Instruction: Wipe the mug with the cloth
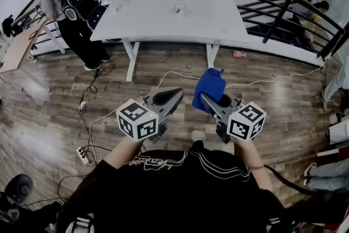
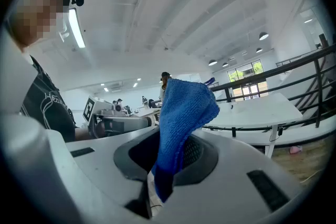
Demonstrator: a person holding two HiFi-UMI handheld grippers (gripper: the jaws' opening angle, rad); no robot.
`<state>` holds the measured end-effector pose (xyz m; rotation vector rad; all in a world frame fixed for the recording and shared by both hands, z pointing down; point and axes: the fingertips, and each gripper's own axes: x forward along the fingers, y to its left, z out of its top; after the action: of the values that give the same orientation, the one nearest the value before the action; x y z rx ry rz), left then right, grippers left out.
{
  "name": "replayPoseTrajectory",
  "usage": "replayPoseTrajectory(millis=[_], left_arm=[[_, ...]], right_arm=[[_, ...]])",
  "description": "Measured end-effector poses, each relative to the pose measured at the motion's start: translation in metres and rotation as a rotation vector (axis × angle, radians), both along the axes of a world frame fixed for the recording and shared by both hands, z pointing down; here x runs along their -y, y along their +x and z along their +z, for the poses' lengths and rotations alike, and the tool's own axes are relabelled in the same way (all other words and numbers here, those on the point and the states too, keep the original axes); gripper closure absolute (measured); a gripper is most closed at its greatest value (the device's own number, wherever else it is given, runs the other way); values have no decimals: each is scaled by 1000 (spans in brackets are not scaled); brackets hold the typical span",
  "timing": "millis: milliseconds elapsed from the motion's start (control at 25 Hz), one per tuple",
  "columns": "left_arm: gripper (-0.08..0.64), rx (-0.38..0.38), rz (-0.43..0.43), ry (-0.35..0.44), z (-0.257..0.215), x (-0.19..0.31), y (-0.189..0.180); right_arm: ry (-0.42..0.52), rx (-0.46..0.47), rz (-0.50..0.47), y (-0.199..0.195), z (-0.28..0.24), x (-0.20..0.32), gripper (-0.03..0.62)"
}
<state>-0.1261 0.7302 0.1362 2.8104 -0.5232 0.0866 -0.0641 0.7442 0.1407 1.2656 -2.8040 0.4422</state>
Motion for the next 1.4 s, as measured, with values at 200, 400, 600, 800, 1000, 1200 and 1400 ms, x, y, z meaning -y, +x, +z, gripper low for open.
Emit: replayPoseTrajectory(millis=[200, 400, 600, 800, 1000, 1200, 1400], left_arm=[[552, -9, 12, 12, -7, 6, 0], [552, -18, 12, 45, -19, 2, -5], [552, -24, 2, 54, -26, 5, -8], [552, -24, 17, 49, -26, 10, -3], [552, 0, 42, 34, -14, 29, 15], [552, 26, 38, 37, 0, 86, 20], [552, 55, -88, -60, 34, 170, 9]], right_arm=[[2, 8, 11, -1, -7, 6, 541], [9, 18, 9, -3, -16, 2, 541], [-44, 94, -28, -4, -18, 1, 541], [-70, 117, -71, -11, -13, -2, 541], [-132, 143, -81, 0, 7, 19, 541], [-150, 181, -83, 9, 18, 86, 541], [-219, 177, -174, 4, 47, 175, 541]])
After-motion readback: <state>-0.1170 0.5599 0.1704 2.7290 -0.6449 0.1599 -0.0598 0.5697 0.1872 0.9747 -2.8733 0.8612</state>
